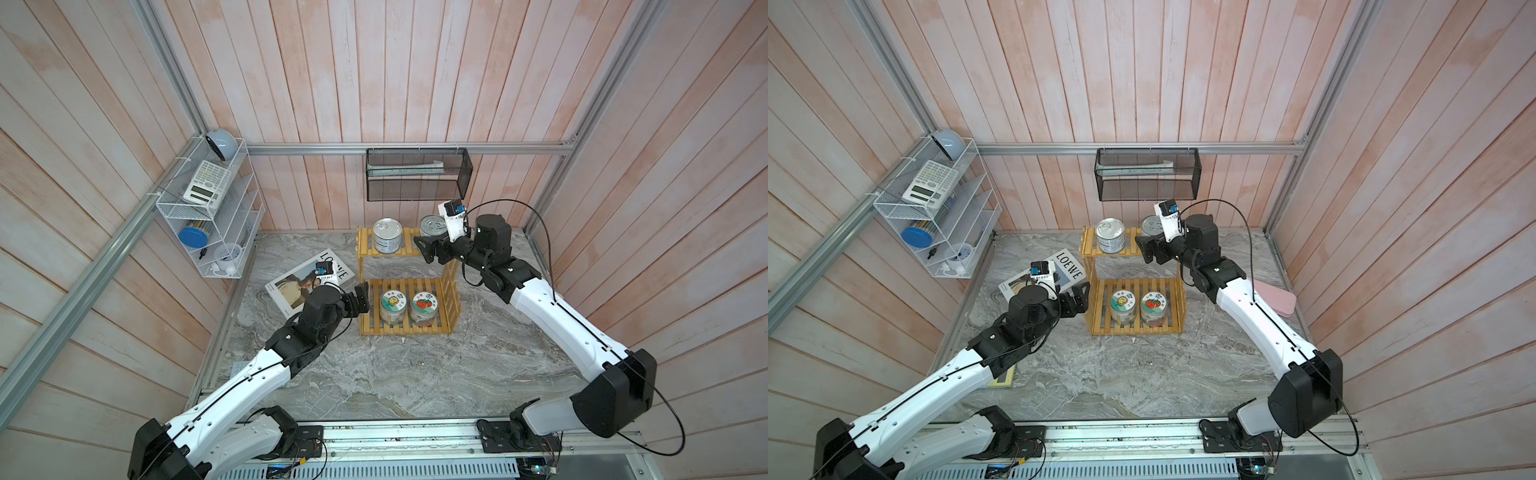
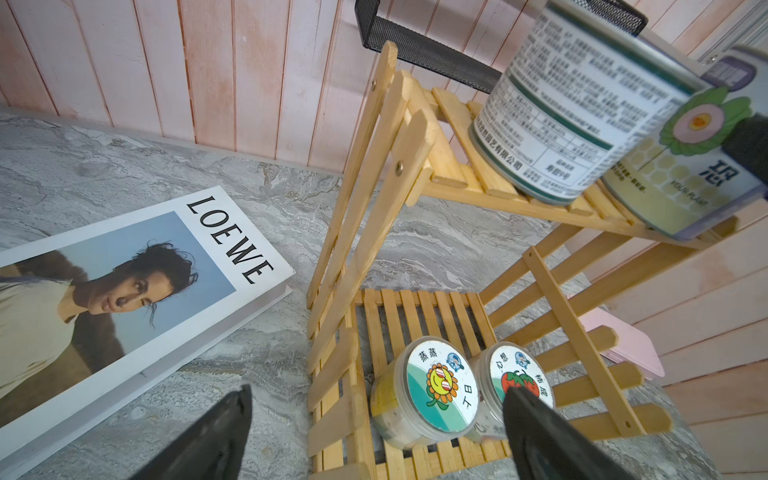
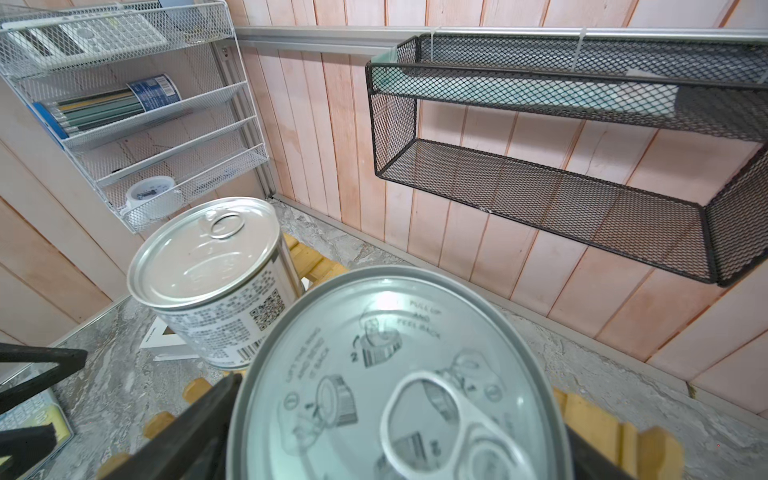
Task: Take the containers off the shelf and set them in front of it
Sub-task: 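Pick up a container from the shelf.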
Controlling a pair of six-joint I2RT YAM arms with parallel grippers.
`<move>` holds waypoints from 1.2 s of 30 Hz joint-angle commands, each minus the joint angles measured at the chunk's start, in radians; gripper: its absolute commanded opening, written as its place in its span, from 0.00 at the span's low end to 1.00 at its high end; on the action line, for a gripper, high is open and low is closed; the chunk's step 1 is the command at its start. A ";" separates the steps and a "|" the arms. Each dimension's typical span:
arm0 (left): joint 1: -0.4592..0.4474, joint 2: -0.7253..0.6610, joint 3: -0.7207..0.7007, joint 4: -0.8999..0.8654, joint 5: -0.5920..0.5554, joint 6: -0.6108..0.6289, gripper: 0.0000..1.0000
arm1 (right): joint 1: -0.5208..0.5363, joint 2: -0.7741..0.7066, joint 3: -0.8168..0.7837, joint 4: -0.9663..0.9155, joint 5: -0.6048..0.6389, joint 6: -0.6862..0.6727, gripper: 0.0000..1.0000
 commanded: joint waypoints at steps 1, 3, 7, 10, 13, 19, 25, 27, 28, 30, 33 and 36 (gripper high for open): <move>0.006 -0.003 -0.016 0.012 0.000 0.011 1.00 | 0.012 0.013 0.028 0.044 0.049 -0.028 0.96; 0.006 -0.004 -0.016 0.013 -0.003 0.010 1.00 | 0.011 0.019 0.028 0.048 0.065 -0.029 0.92; 0.007 -0.005 -0.017 0.013 -0.004 0.011 1.00 | 0.011 0.029 0.029 0.057 0.078 -0.030 0.80; 0.009 -0.005 -0.019 0.012 -0.004 0.011 1.00 | 0.011 0.031 0.027 0.062 0.078 -0.028 0.69; 0.009 -0.007 -0.021 0.010 -0.004 0.009 1.00 | 0.011 0.027 0.021 0.067 0.077 -0.024 0.68; 0.010 -0.004 -0.024 0.012 -0.006 0.007 1.00 | 0.011 -0.009 0.001 0.076 0.077 -0.017 0.66; 0.012 0.008 -0.021 0.018 0.000 0.008 1.00 | 0.018 -0.099 -0.028 0.039 0.087 -0.011 0.65; 0.012 0.017 -0.018 0.024 0.002 0.008 1.00 | 0.030 -0.143 -0.051 0.019 0.100 -0.016 0.65; 0.013 0.022 -0.017 0.028 0.005 0.009 1.00 | 0.036 -0.163 -0.061 0.006 0.106 -0.017 0.65; 0.012 0.034 -0.011 0.033 0.011 0.010 1.00 | 0.051 -0.214 -0.092 -0.021 0.119 -0.019 0.64; 0.012 0.051 -0.002 0.038 0.016 0.010 1.00 | 0.083 -0.294 -0.156 -0.056 0.134 -0.012 0.64; 0.012 0.061 0.004 0.042 0.017 0.016 1.00 | 0.134 -0.391 -0.231 -0.093 0.170 -0.004 0.64</move>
